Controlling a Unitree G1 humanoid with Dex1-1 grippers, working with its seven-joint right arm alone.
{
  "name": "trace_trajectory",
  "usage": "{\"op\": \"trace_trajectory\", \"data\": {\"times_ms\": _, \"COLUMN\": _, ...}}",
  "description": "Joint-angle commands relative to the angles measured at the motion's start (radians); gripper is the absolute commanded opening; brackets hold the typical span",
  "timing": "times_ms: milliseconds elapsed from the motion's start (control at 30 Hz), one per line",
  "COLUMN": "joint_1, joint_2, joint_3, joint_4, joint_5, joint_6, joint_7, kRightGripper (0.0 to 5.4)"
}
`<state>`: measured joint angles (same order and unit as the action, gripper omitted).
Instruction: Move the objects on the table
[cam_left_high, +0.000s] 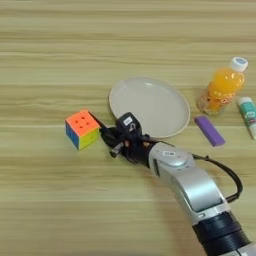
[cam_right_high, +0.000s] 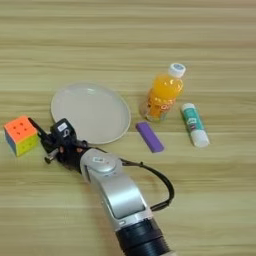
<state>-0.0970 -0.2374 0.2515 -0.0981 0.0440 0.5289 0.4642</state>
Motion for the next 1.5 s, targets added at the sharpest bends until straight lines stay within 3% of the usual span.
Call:
{"op": "trace_trajectory", "data": {"times_ms": 33, "joint_1": -0.05, "joint_2": -0.006, "joint_3": -0.014, "joint_4": -0.023, "joint_5": -0.012, "joint_6": -0.037, "joint_7": -0.015, "kRightGripper": 1.55}}
{"op": "trace_trajectory", "data": {"times_ms": 533, "joint_1": -0.019, "joint_2": -0.01, "joint_3": -0.037, "joint_4": -0.145, "joint_5": 0.008, "joint_6": -0.033, "joint_7": 0.004, "kRightGripper": 3.51}}
{"op": "trace_trajectory", "data": {"times_ms": 800, "joint_1": -0.018, "joint_2": -0.018, "joint_3": -0.088, "joint_4": -0.185, "joint_5": 0.02, "joint_6": -0.034, "joint_7": -0.004, "kRightGripper": 4.75}}
{"op": "trace_trajectory", "data": {"times_ms": 900, "joint_1": -0.033, "joint_2": -0.009, "joint_3": -0.14, "joint_4": -0.191, "joint_5": 0.035, "joint_6": -0.059, "joint_7": -0.029, "kRightGripper": 5.18}}
{"op": "trace_trajectory", "data": {"times_ms": 1000, "joint_1": -0.06, "joint_2": 0.013, "joint_3": -0.189, "joint_4": -0.171, "joint_5": 0.035, "joint_6": -0.137, "joint_7": -0.065, "kRightGripper": 5.36}}
{"op": "trace_trajectory", "data": {"times_ms": 1267, "joint_1": -0.098, "joint_2": 0.051, "joint_3": -0.292, "joint_4": -0.131, "joint_5": 0.019, "joint_6": -0.443, "joint_7": -0.178, "kRightGripper": 5.36}}
{"op": "trace_trajectory", "data": {"times_ms": 1500, "joint_1": -0.154, "joint_2": 0.047, "joint_3": -0.423, "joint_4": -0.034, "joint_5": 0.019, "joint_6": -0.596, "joint_7": -0.292, "kRightGripper": 5.36}}
